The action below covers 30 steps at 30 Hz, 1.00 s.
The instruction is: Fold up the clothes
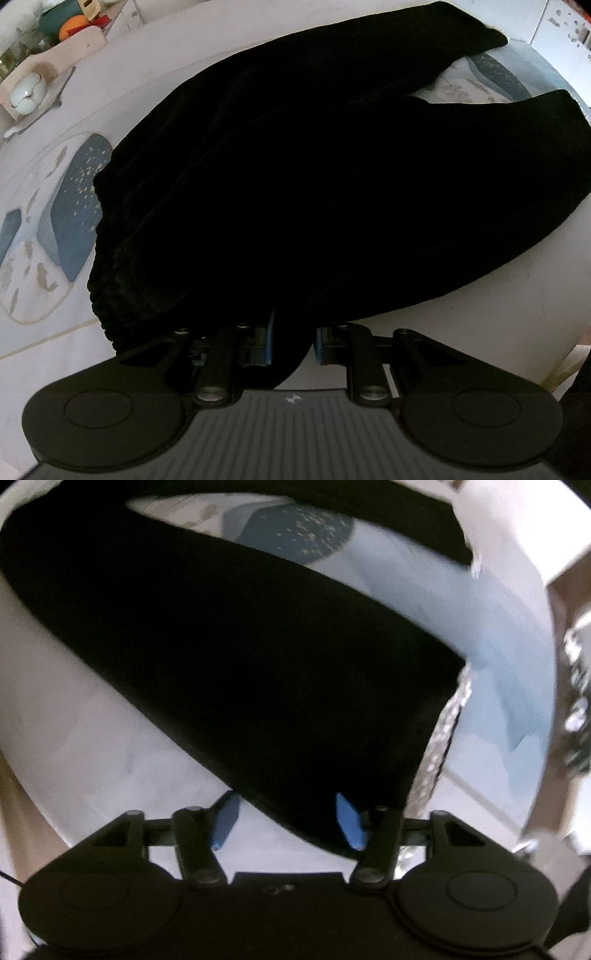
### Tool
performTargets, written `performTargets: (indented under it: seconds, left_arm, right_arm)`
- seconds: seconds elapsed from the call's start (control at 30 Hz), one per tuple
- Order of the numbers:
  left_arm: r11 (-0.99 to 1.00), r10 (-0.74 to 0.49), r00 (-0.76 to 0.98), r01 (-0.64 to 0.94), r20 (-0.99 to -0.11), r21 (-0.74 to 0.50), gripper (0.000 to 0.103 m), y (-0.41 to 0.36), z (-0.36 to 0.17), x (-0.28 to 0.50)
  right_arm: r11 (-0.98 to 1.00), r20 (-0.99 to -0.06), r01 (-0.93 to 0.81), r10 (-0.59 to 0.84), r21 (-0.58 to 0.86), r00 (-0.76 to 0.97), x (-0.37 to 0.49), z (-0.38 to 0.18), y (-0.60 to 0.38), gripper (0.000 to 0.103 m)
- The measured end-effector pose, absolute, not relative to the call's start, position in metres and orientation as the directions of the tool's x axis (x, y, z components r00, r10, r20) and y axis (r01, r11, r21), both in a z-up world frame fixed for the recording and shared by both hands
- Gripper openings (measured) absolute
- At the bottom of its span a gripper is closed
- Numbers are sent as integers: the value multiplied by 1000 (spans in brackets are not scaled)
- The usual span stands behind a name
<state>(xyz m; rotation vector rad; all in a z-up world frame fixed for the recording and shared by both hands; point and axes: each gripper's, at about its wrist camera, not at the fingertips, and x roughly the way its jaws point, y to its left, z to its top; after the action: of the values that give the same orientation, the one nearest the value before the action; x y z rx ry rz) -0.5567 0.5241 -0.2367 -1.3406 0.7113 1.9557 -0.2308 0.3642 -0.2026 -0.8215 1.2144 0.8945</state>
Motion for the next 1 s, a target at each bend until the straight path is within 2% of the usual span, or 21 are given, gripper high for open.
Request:
performTargets:
  seconds: [0.13, 0.2, 0.53, 0.7, 0.9, 1.0]
  left_arm:
    - [-635, 205, -248, -770, -947, 64, 19, 523, -237, -554]
    - [-629, 201, -244, -774, -949, 66, 14, 520, -236, -551]
    - [-637, 235, -204, -771, -951, 8, 14, 492, -226, -515]
    - [-668, 283, -248, -744, -926, -5, 14, 483, -213, -510]
    - [-764, 366, -425, -645, -828, -6, 14, 487, -187, -527]
    - [-815, 370, -480, -579, -796, -29, 14, 496, -184, -540]
  right_arm:
    - [478, -989, -878, 115, -30, 96, -227, -197, 357, 103]
    - [476, -990, -879, 114, -21, 85, -235, -193, 350, 103]
    - [583, -980, -812, 159, -2, 116, -265, -151, 310, 103]
    - [651, -937, -759, 256, -13, 235, -254, -117, 311, 103]
    - [713, -825, -694, 331, -99, 457, -217, -79, 341, 103]
    - [704, -789, -697, 350, -134, 505, -190, -74, 374, 103]
